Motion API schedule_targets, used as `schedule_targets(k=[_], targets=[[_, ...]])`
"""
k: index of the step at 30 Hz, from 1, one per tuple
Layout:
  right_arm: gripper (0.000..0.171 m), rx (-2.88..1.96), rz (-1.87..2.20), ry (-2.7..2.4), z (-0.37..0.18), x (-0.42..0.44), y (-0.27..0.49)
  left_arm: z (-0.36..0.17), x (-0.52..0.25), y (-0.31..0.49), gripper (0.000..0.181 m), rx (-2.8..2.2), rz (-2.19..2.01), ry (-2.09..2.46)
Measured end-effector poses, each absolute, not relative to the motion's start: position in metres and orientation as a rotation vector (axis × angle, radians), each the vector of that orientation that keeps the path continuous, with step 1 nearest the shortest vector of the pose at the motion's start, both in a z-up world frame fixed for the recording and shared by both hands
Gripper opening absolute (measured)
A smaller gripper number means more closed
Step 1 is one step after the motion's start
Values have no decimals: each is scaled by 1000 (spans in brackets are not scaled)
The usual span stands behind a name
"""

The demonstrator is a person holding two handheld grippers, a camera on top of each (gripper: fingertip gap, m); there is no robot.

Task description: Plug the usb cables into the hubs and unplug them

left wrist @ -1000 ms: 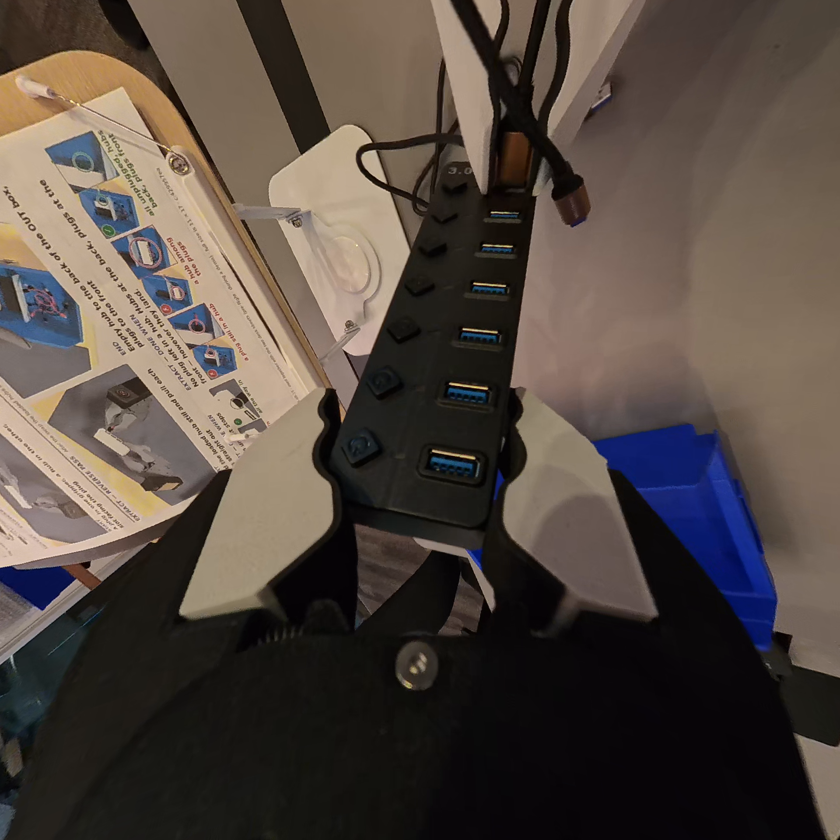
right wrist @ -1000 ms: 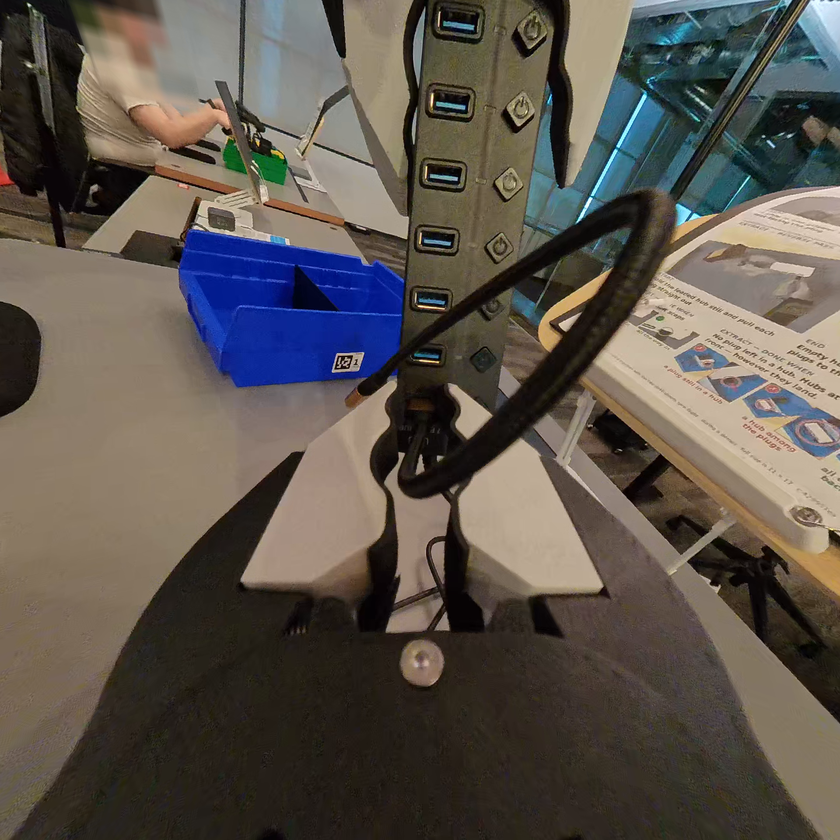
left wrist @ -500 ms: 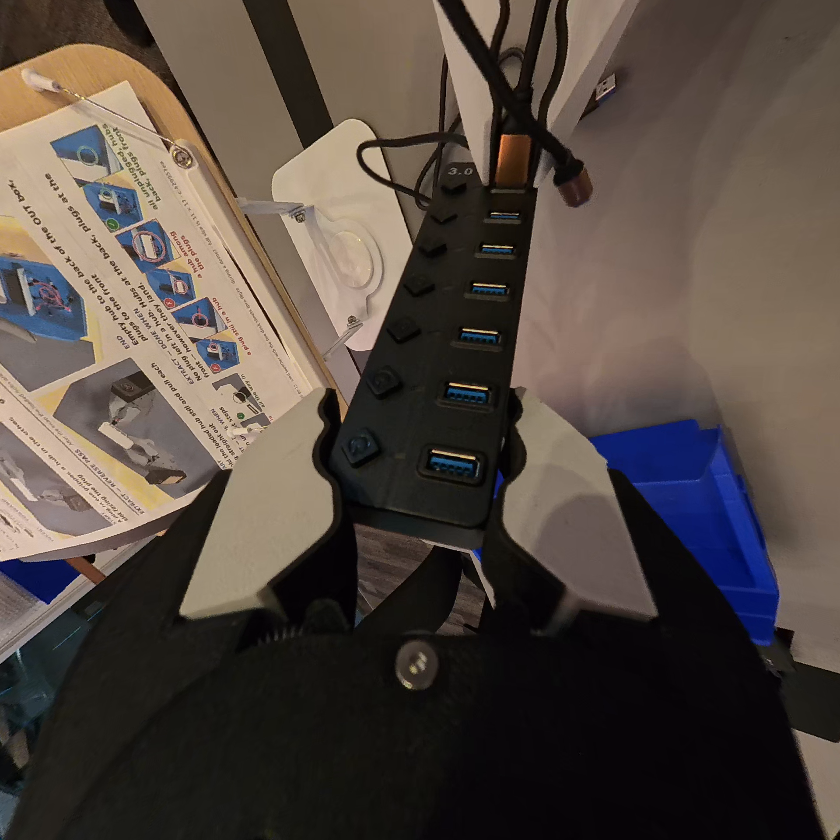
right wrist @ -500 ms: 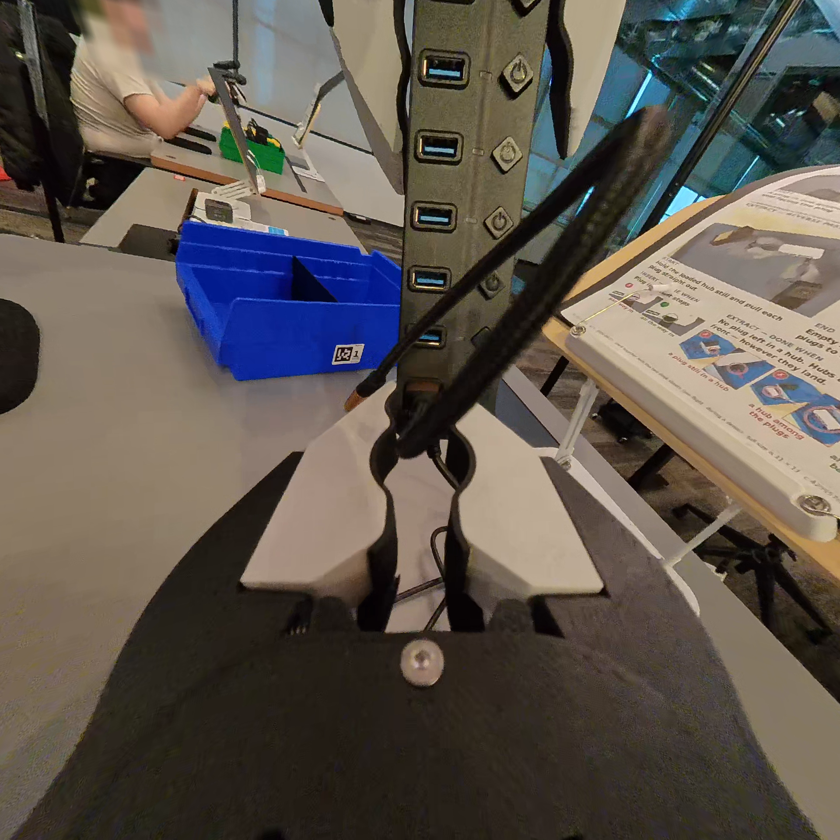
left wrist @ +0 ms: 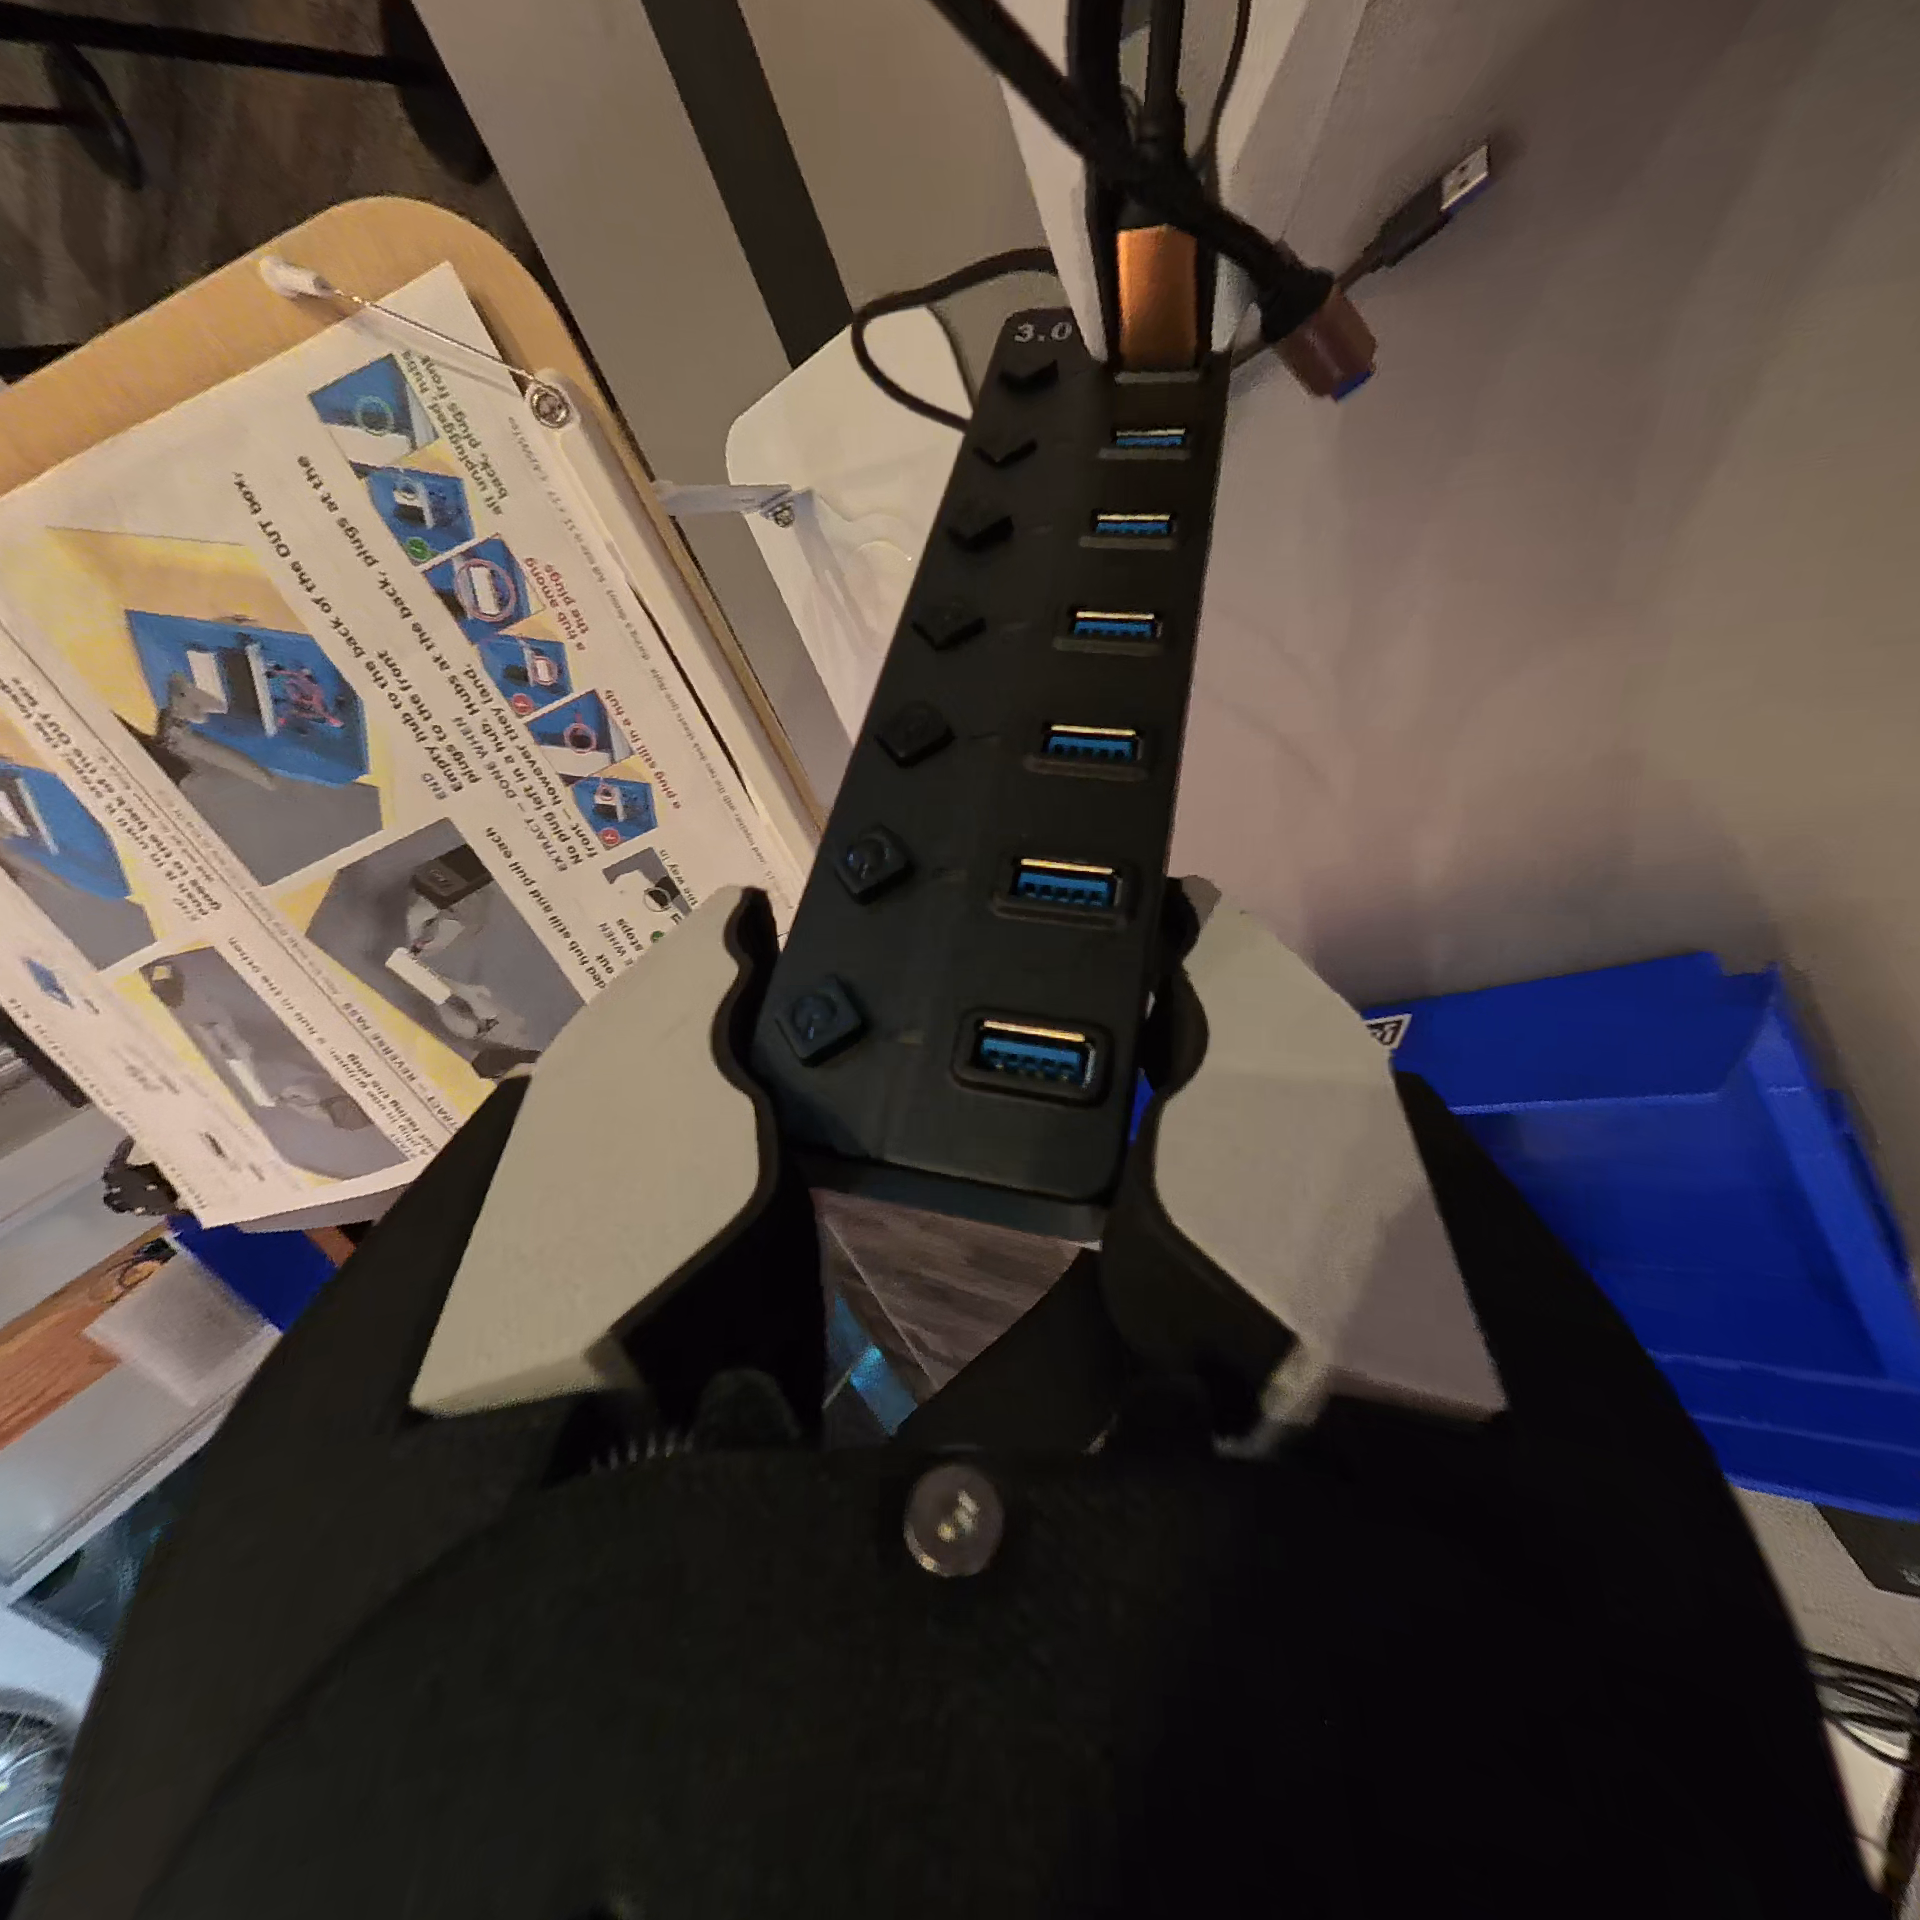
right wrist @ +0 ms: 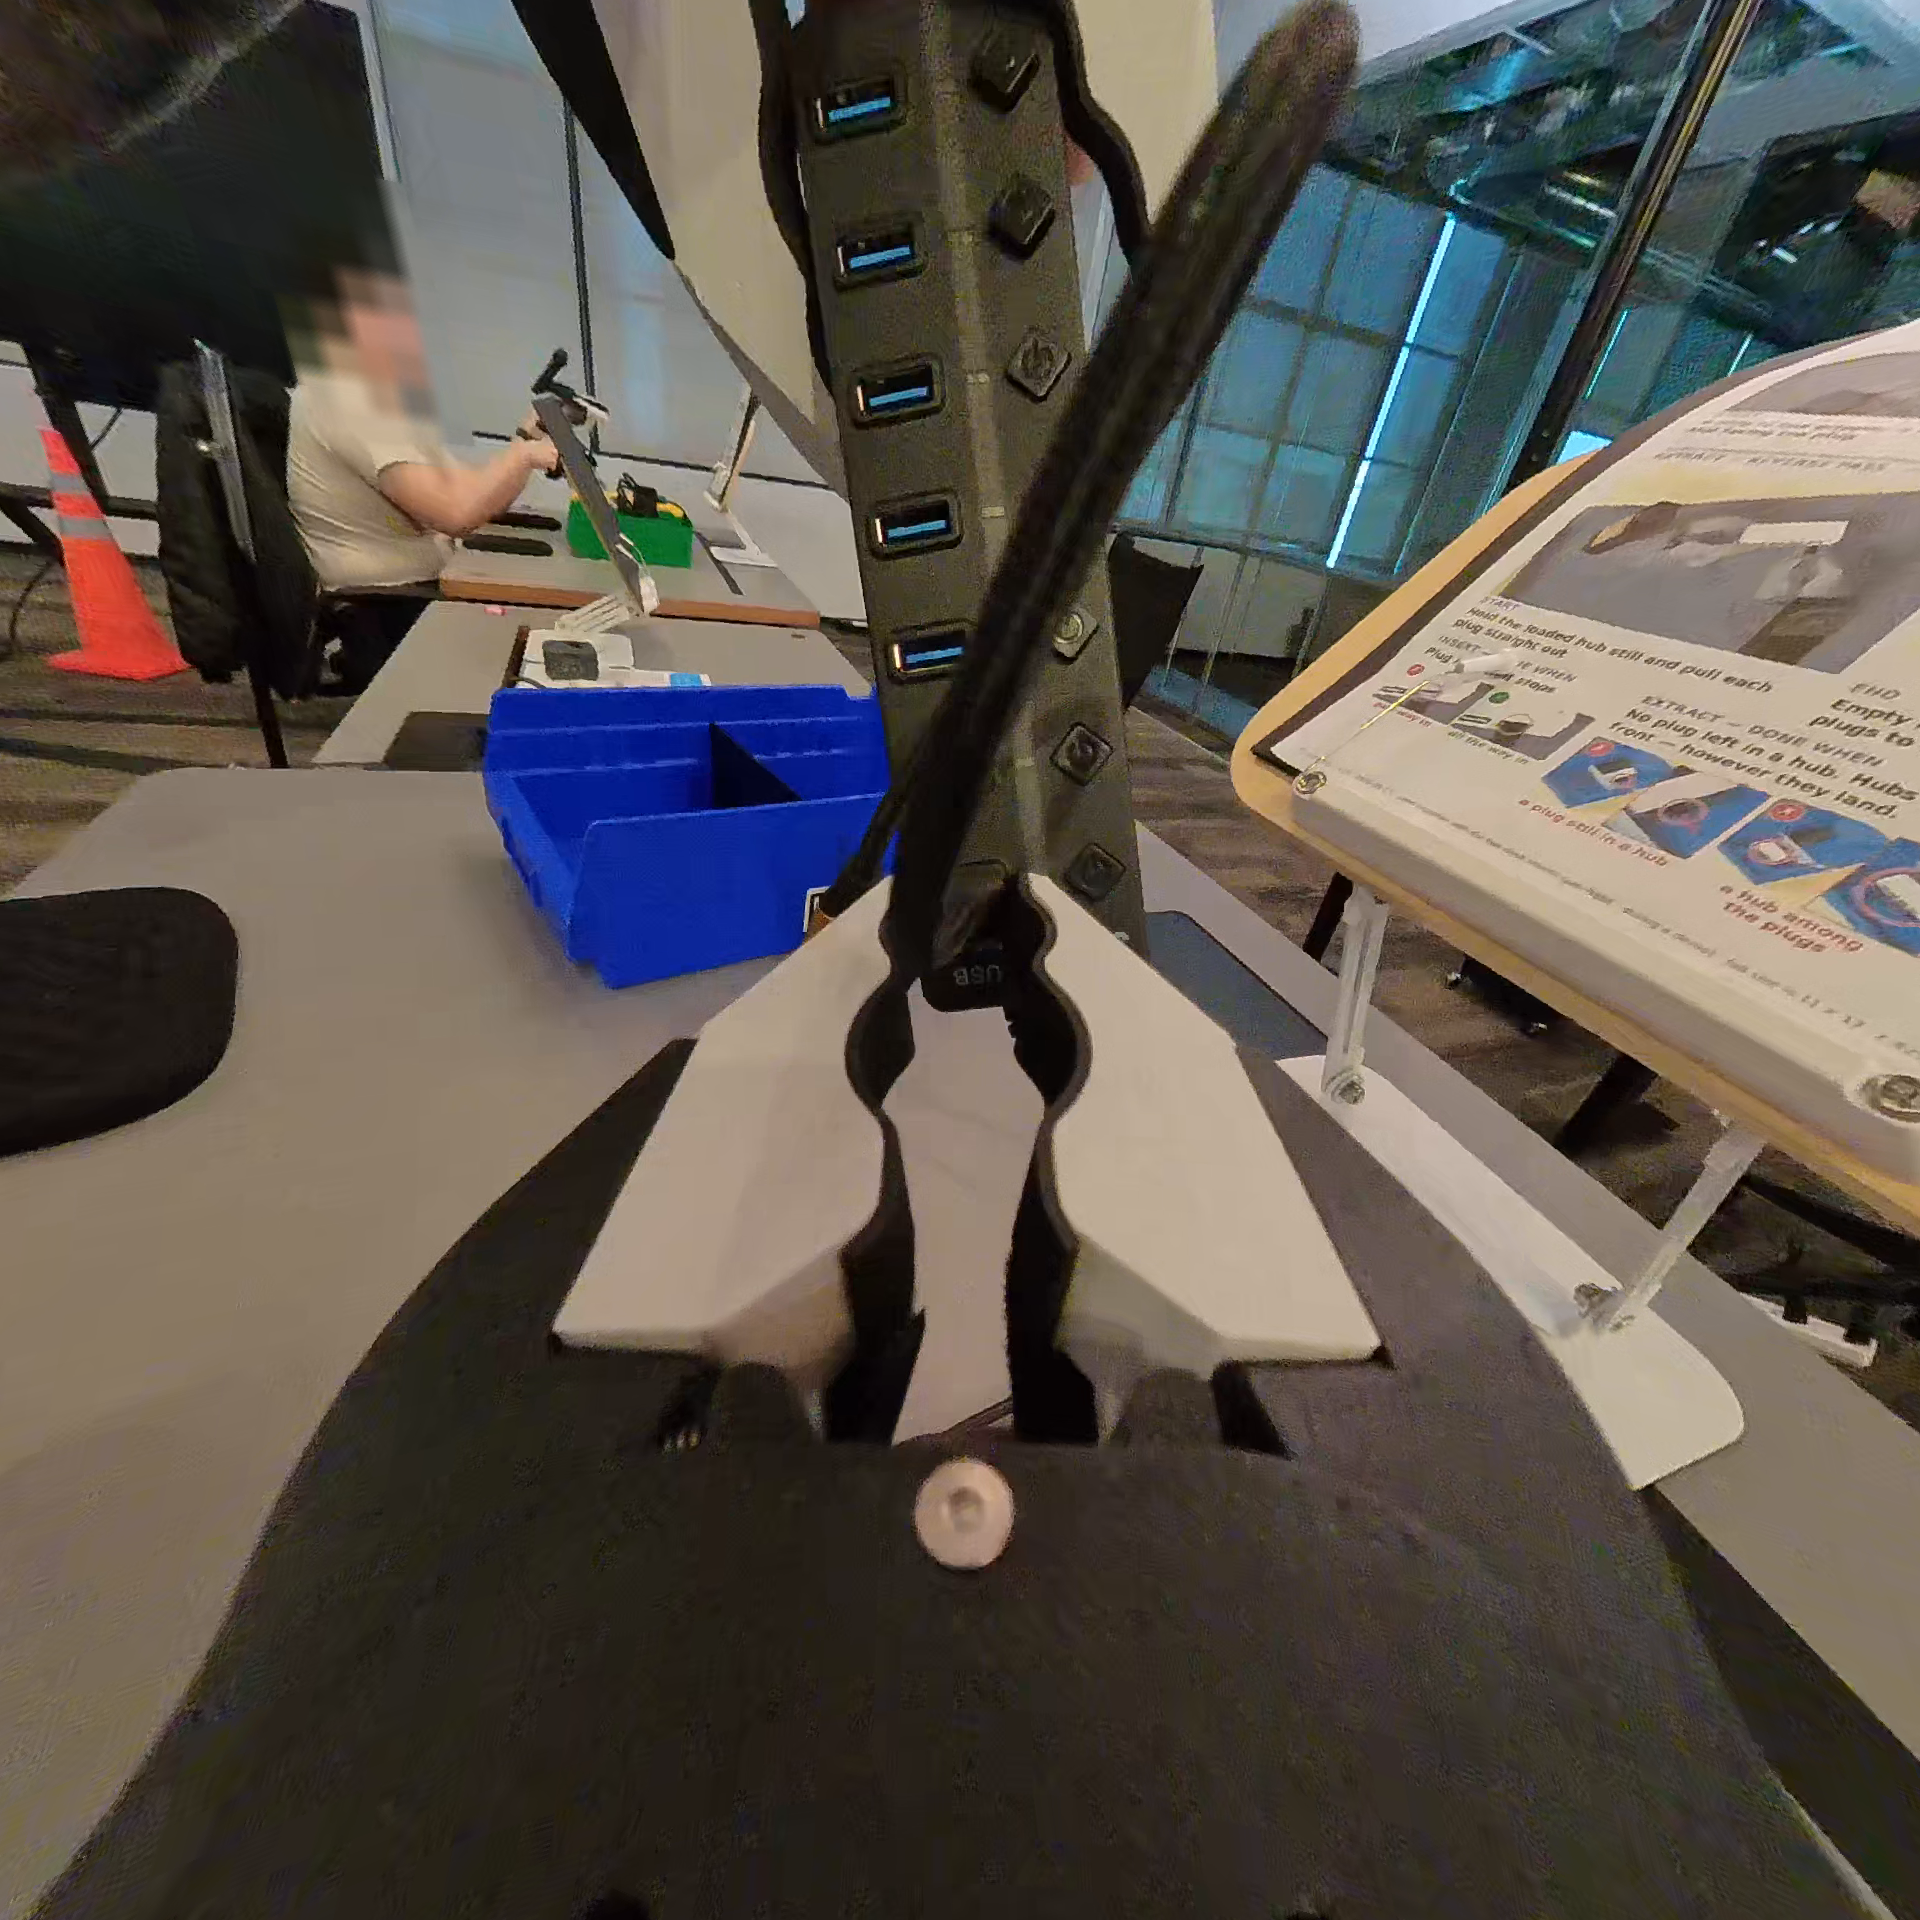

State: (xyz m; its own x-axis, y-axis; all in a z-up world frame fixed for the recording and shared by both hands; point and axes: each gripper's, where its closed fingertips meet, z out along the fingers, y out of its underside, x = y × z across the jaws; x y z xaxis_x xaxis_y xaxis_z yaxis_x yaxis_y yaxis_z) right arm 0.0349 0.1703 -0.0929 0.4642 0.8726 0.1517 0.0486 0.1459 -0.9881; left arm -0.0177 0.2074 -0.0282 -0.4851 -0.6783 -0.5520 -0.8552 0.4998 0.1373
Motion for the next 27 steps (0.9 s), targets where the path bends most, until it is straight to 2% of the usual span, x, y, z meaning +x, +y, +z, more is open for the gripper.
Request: schedule_targets(k=[5,13,22,27], targets=[[12,-1291,704,-978,-102,33,170,-33,-18,208,70,-1214,623,2362],[12,-1246,284,-987,-99,29,171,-34,-23,214,70,-1318,552,2363],[11,-1269,695,-937,-92,37,168,-34,-28,218,70,-1278,597,2345],[11,-1256,388,-974,-96,35,172,-37,-28,222,69,-1314,581,2327]])
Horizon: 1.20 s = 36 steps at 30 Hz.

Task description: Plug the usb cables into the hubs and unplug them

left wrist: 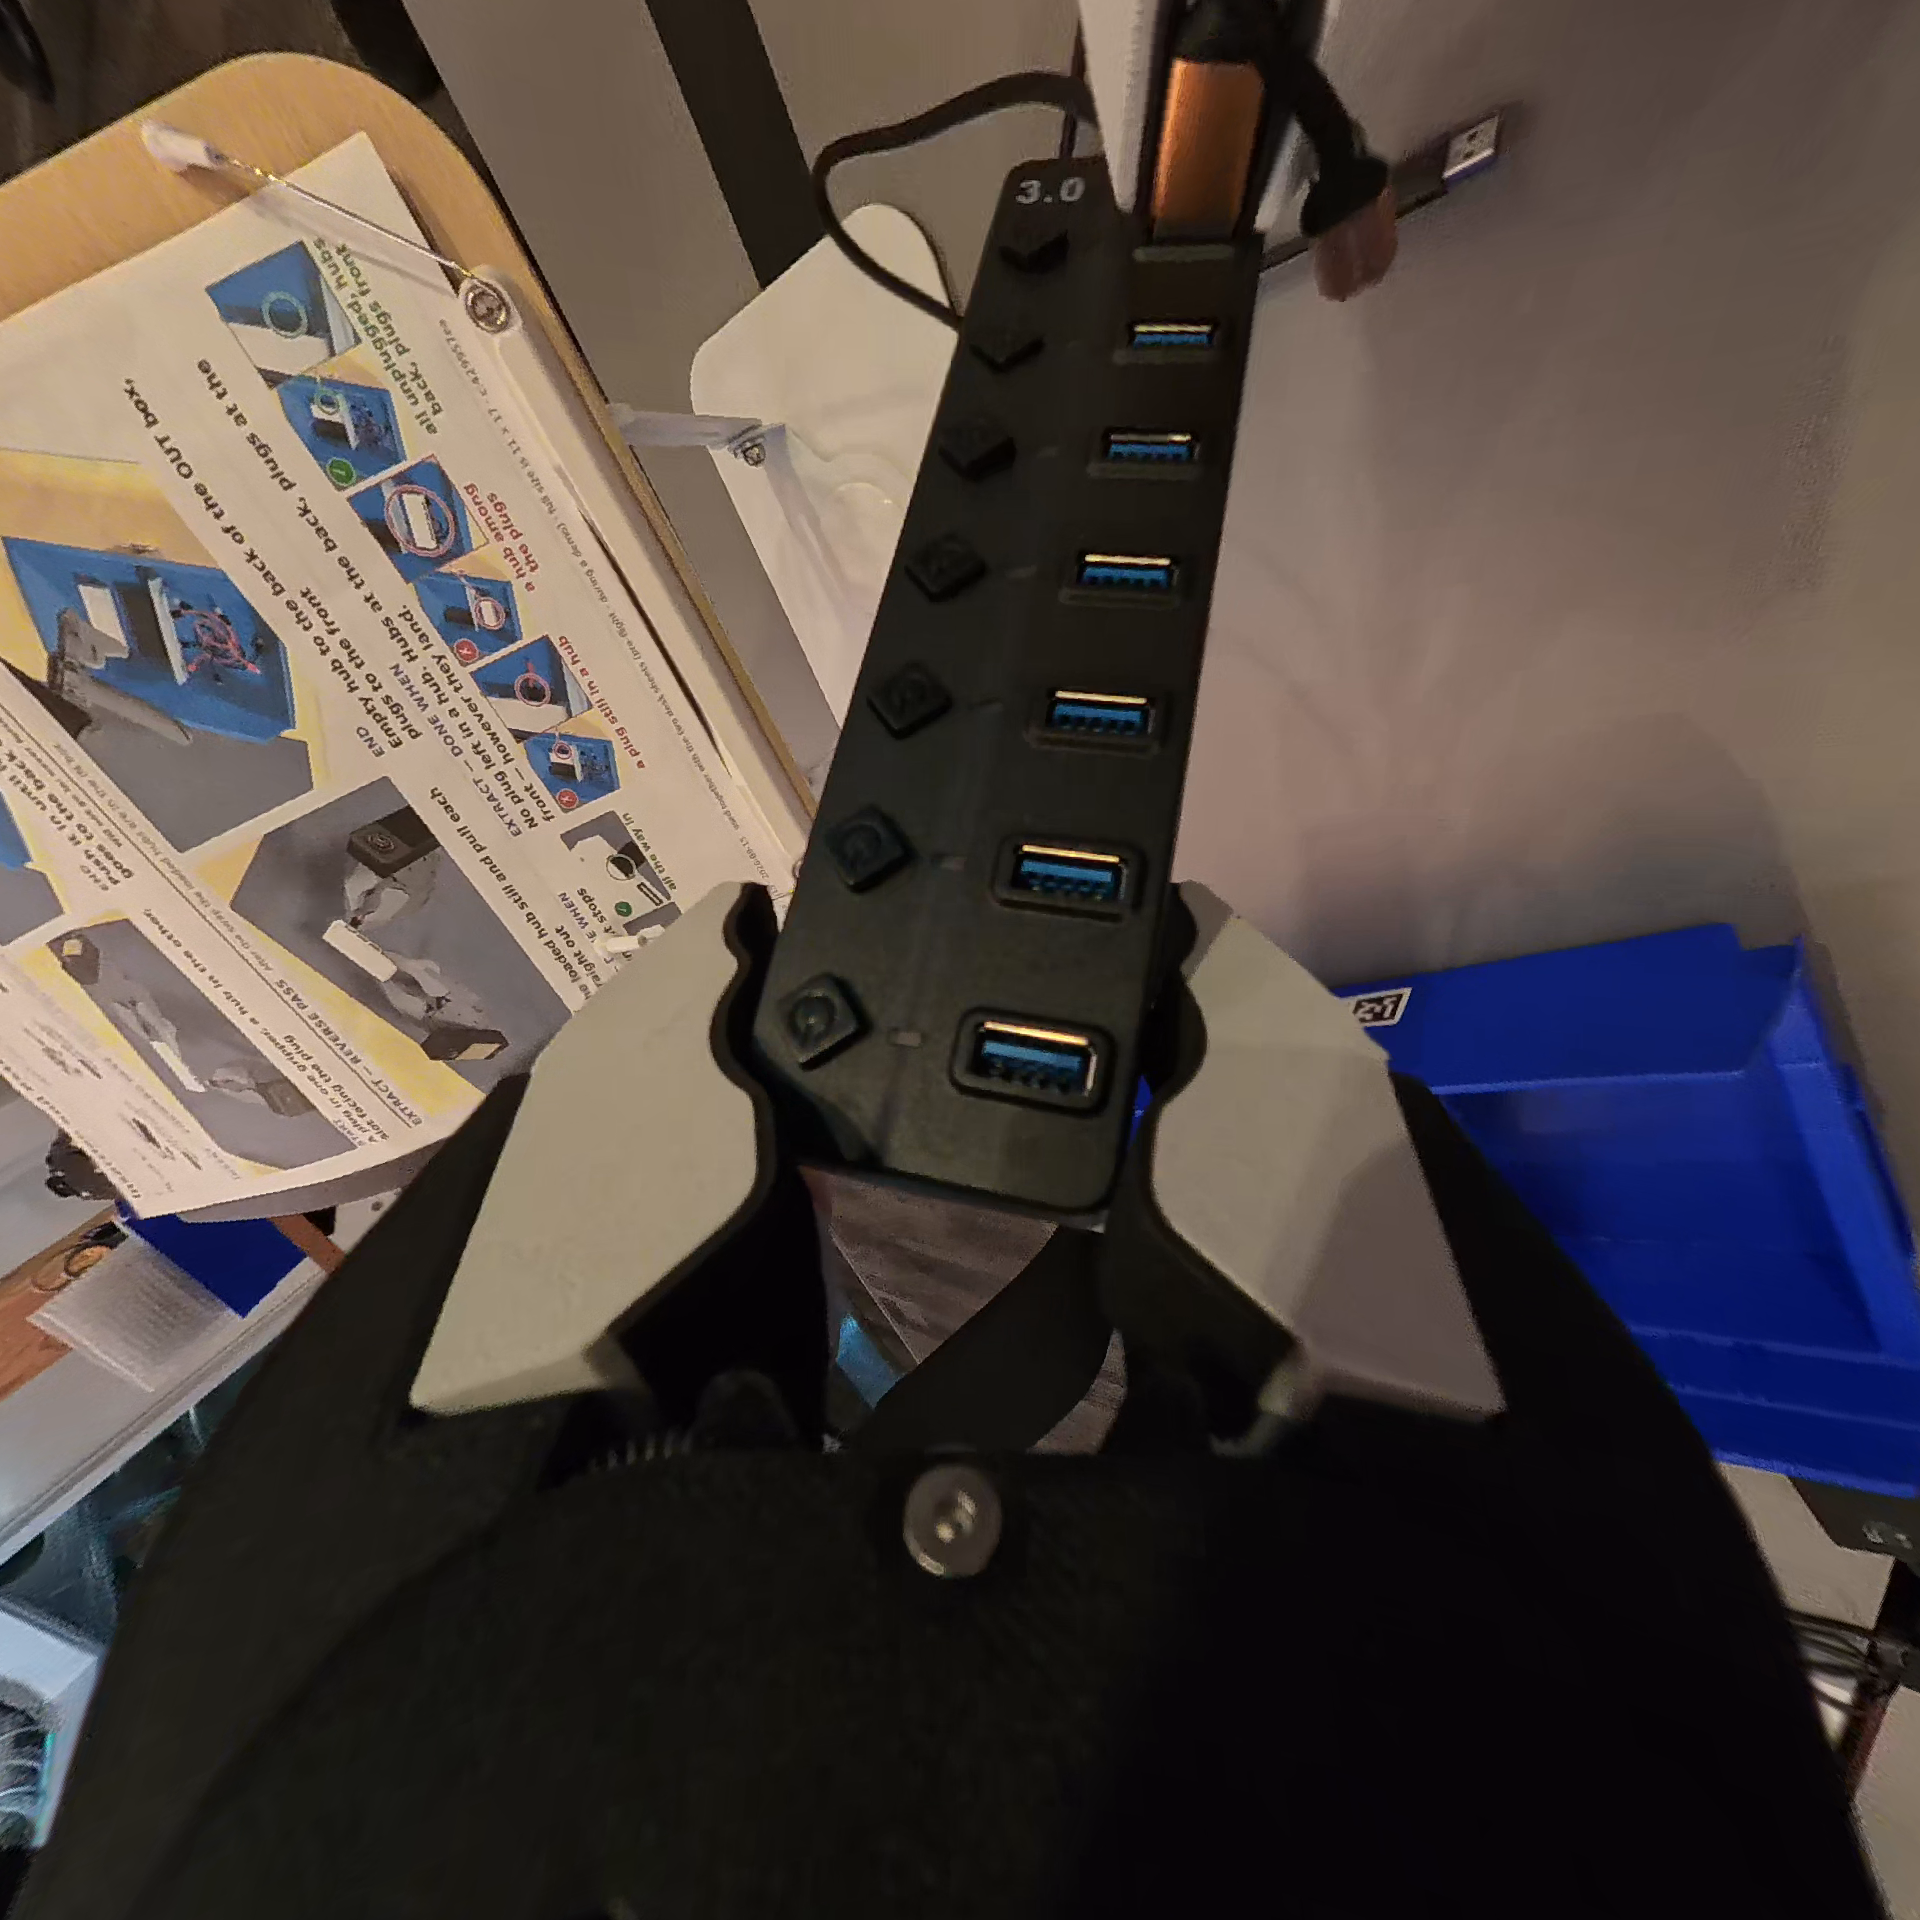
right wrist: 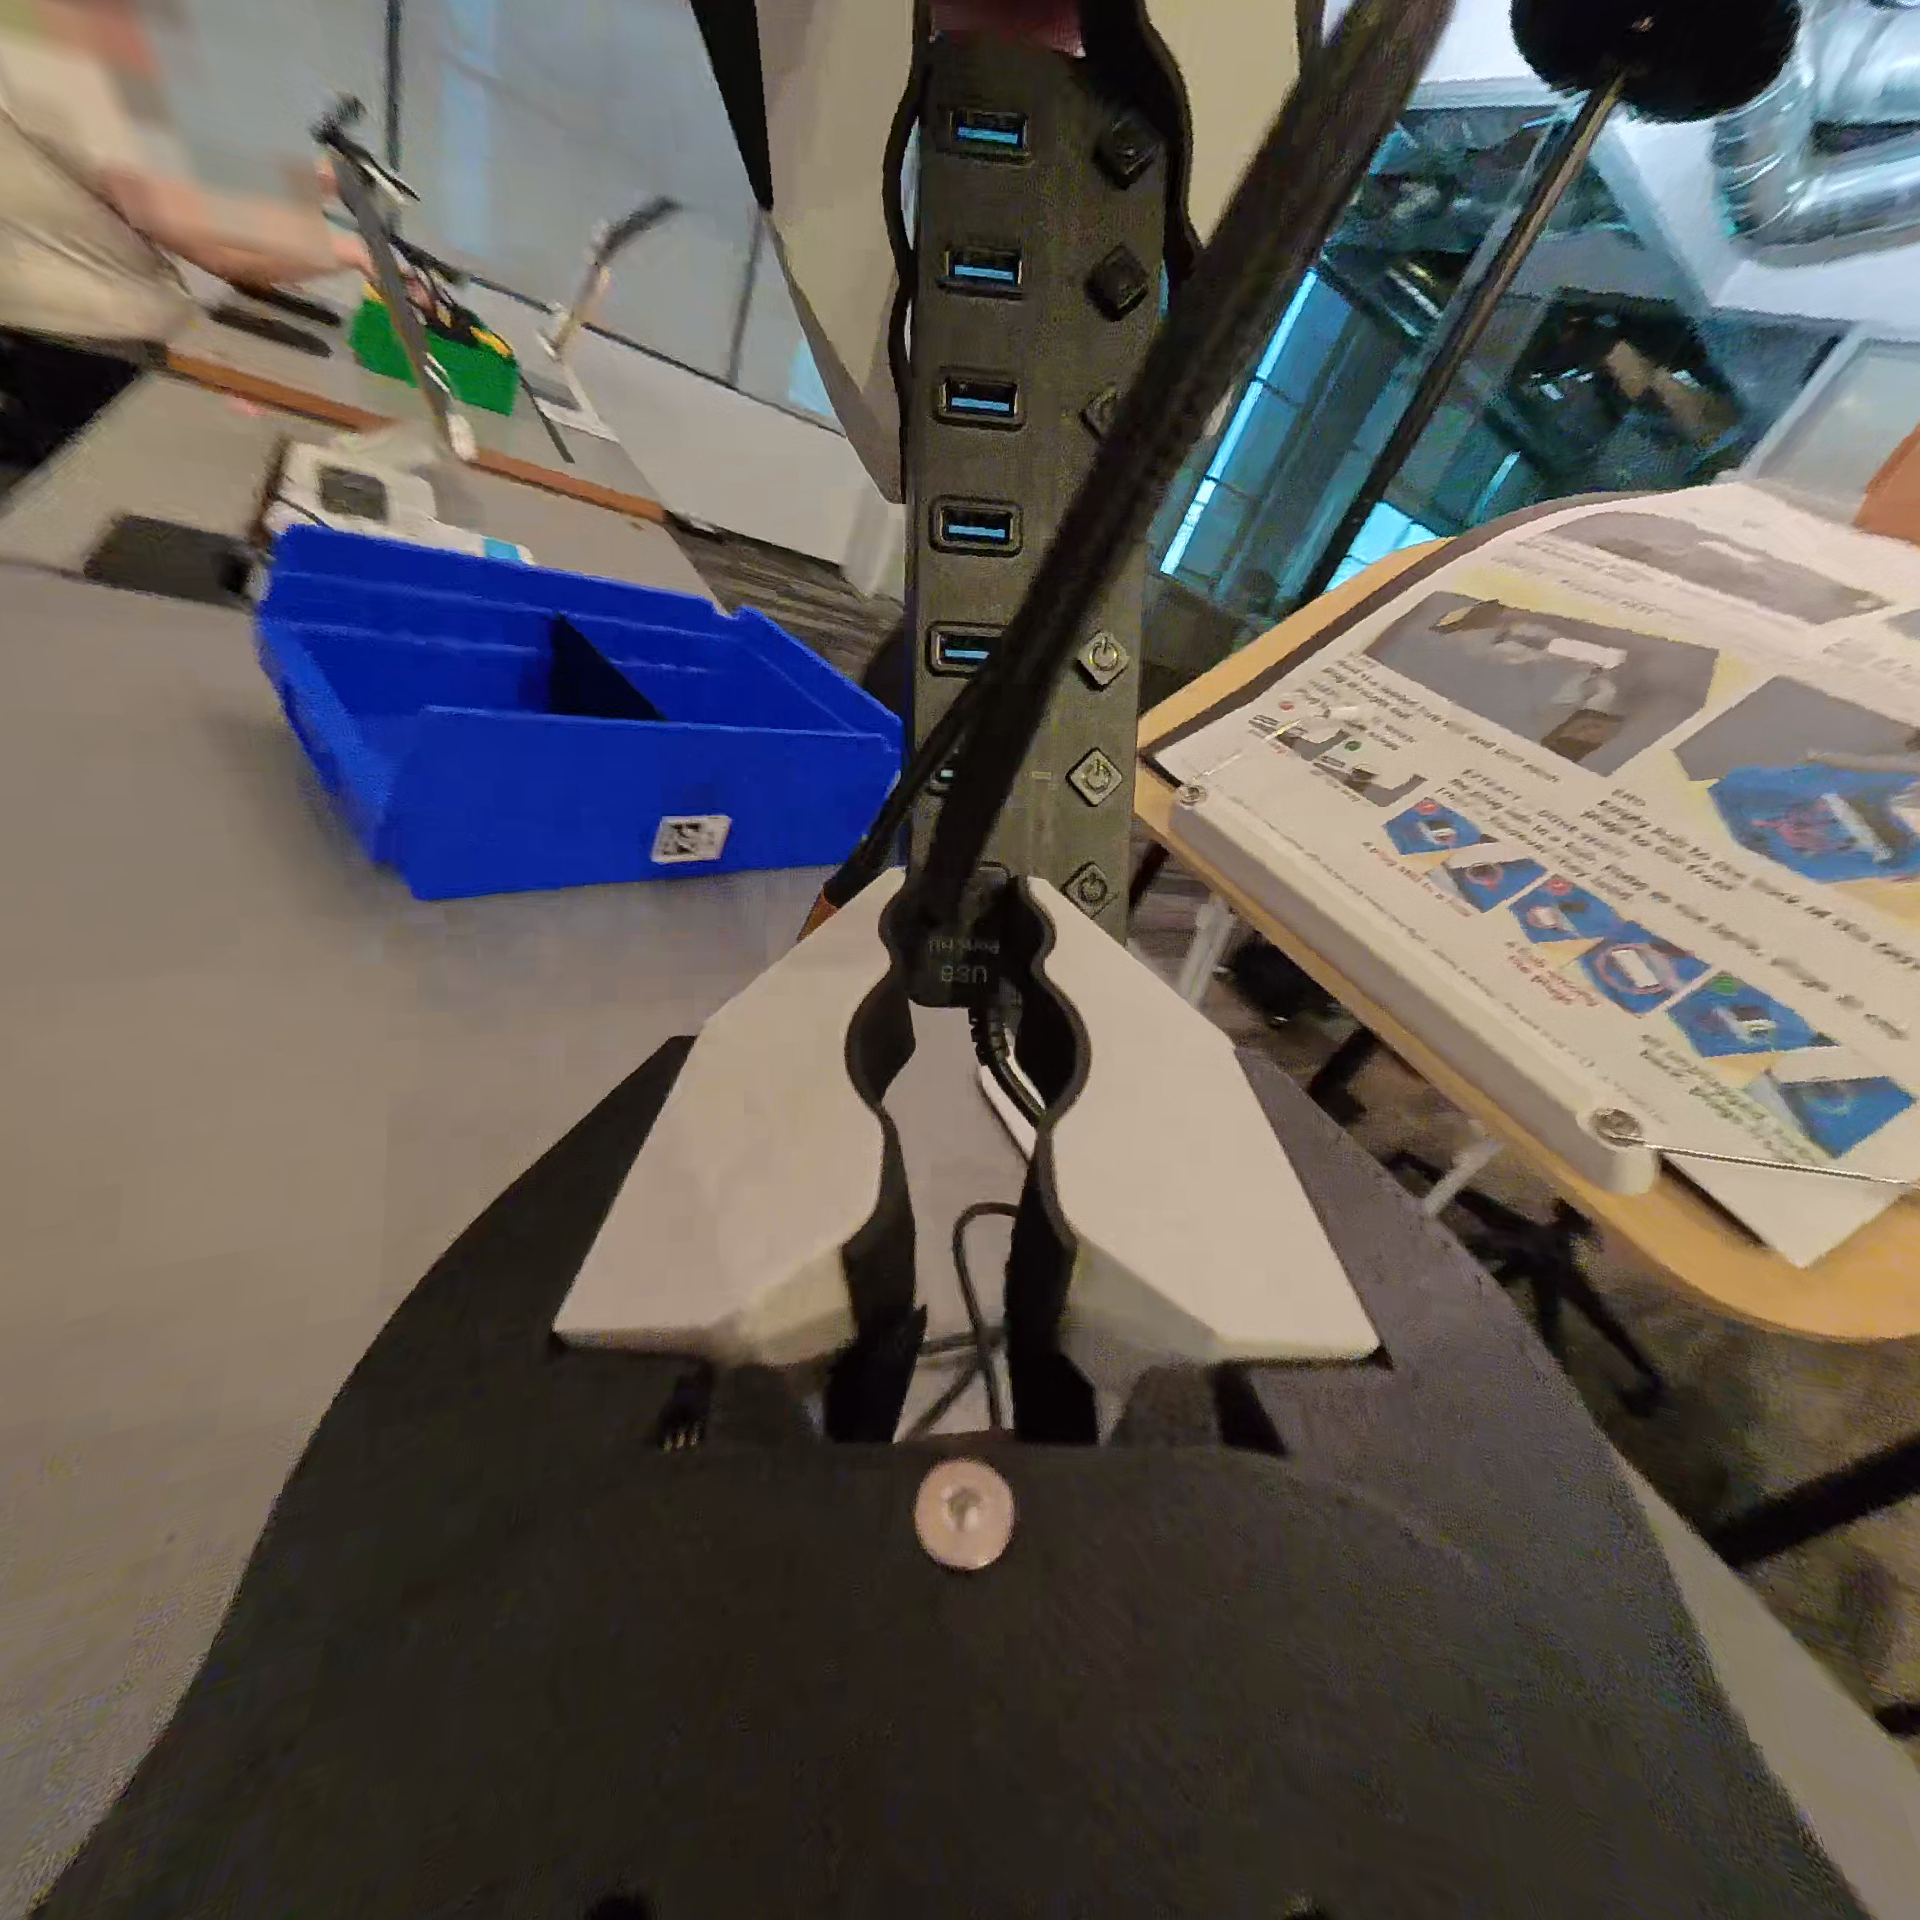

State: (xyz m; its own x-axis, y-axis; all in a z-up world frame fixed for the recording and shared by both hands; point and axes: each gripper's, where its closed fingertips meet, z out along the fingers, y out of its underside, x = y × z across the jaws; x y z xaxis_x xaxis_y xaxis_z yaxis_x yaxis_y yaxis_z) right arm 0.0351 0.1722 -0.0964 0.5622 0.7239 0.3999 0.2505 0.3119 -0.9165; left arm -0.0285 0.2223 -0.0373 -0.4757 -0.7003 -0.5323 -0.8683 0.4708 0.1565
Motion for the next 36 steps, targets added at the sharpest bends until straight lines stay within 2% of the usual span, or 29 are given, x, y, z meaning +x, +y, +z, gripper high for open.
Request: schedule_targets(k=[5,9,13,22,25,31,36], targets=[[12,-1248,208,-1027,-102,29,171,-43,-34,221,70,-1342,565,2352],[11,-1288,599,-930,-95,36,170,-39,-32,221,70,-1301,564,2322],[11,-1319,806,-941,-101,35,169,-43,-33,220,69,-1273,621,2354],[12,-1230,199,-1016,-100,33,168,-43,-37,229,70,-1296,630,2355],[12,-1235,174,-1015,-102,35,169,-44,-38,230,70,-1295,643,2347],[11,-1331,807,-949,-102,36,166,-47,-44,230,69,-1260,730,2361],[10,-1323,749,-951,-106,38,169,-52,-44,235,69,-1258,746,2358]])
